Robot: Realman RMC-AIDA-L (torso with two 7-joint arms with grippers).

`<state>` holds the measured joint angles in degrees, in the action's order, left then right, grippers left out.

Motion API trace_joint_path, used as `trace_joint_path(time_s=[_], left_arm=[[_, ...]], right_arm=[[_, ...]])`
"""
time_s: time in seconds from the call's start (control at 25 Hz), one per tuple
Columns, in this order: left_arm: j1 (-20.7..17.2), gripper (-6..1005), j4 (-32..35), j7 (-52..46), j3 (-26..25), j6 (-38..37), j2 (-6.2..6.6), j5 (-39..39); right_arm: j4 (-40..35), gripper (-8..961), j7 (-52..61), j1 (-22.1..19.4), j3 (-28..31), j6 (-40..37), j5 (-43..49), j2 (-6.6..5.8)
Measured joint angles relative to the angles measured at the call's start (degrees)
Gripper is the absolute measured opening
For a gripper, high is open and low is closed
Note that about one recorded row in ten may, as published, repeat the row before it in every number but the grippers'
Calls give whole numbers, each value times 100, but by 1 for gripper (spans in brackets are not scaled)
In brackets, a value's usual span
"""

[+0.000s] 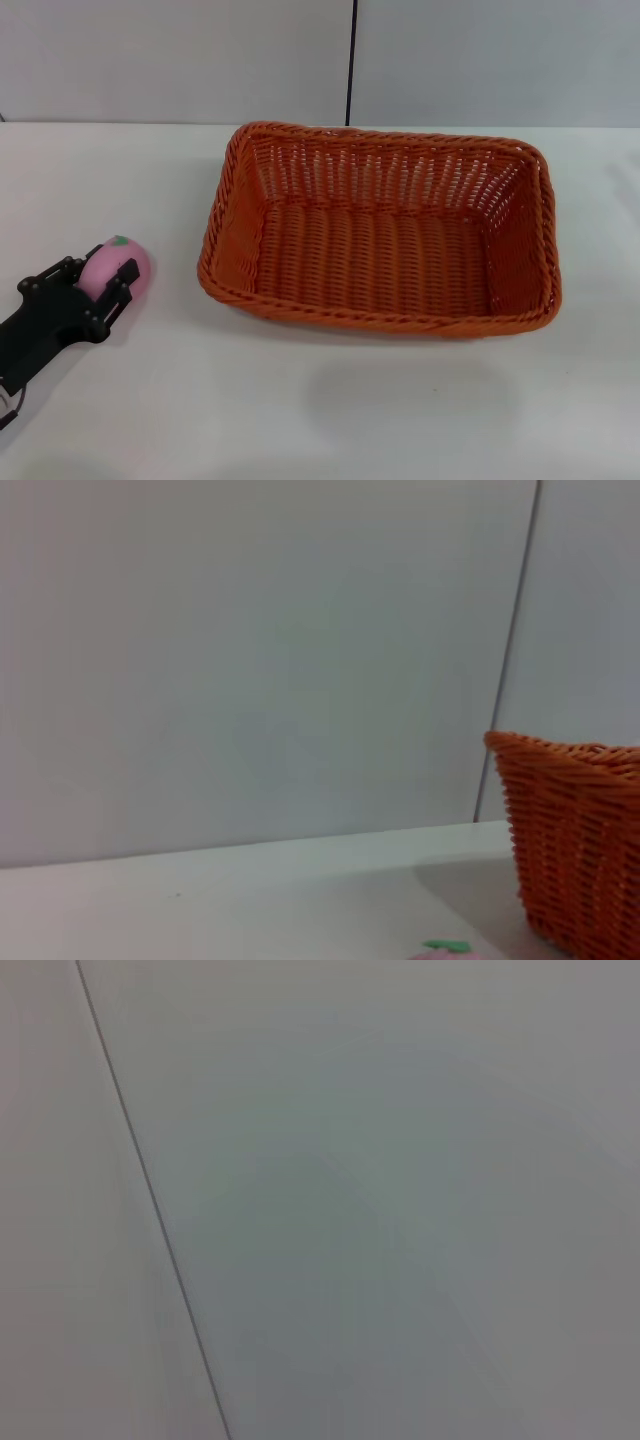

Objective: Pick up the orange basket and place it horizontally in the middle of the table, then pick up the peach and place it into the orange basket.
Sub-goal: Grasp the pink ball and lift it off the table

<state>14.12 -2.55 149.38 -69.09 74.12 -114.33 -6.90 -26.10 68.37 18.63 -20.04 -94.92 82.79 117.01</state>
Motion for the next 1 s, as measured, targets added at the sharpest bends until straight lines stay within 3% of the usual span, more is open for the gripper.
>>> trace_joint_path(time_s=[0.76,1.0], left_arm=[[-17,312,-29,-37,-60,111,-2,35],[-77,246,-35,-111,-570,567,-33,39]], right_arm=[[10,447,-8,0,69,32,0,-3],[16,447,-8,0,71,36,0,-3]])
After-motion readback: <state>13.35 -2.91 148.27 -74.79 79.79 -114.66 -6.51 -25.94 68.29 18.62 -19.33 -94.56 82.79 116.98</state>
